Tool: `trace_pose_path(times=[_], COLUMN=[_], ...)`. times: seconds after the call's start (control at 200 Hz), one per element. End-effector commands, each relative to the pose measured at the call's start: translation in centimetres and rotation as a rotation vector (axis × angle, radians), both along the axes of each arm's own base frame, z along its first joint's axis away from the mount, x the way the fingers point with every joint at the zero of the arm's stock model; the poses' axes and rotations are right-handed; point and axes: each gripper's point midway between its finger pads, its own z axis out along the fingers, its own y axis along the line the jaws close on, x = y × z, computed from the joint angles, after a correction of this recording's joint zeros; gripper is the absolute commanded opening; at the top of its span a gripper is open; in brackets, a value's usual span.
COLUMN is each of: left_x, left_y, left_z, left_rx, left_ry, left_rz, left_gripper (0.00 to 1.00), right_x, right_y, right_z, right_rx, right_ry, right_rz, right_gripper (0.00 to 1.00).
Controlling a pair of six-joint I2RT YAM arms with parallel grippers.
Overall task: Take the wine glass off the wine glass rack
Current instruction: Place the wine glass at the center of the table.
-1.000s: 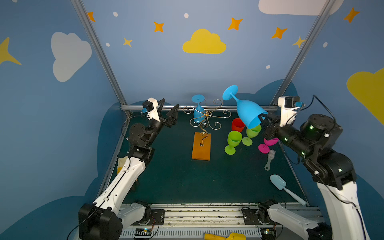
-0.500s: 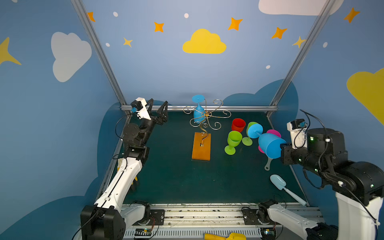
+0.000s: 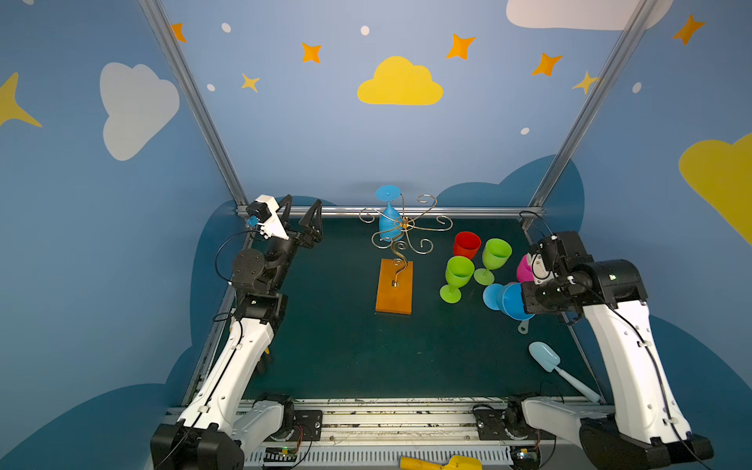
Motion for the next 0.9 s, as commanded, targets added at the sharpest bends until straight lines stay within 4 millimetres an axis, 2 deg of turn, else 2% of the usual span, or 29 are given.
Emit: trace_pose_path(times=[0.0,0.095,0.325,0.651,0.891], left_x=[-0.3,-0.3,-0.3,-0.4,-0.4], left_y=[0.3,0.3,0.3,0.3,0.3], left_z=[-0.1,-0.1,0.0,0.0,0.0], left_rx=[0.014,0.019,0.023,0.03,0.032], left_ry=[0.002,0.003,0.003,0.006,0.011], left_rz=[0.017,0.018,0.02,0.024,0.026], left_gripper=[0.82,0.82,0.82,0.82,0.82], right_x=[1.6,1.8,1.0,1.1,2.1], right_y=[0.9,1.3,3.8,6.0,7.9], right_z=[-0.9,-1.8,-3.8,-6.0,-7.7], right_rx=[0.072,0.095,0.178,0.093,0.062], right_ry=[-0.017,0.007,0.111,0.202,0.225], right_rz=[0.029,0.038,0.082,0.105,0.123], right_gripper=[0.0,0.0,0.0,0.0,0.0])
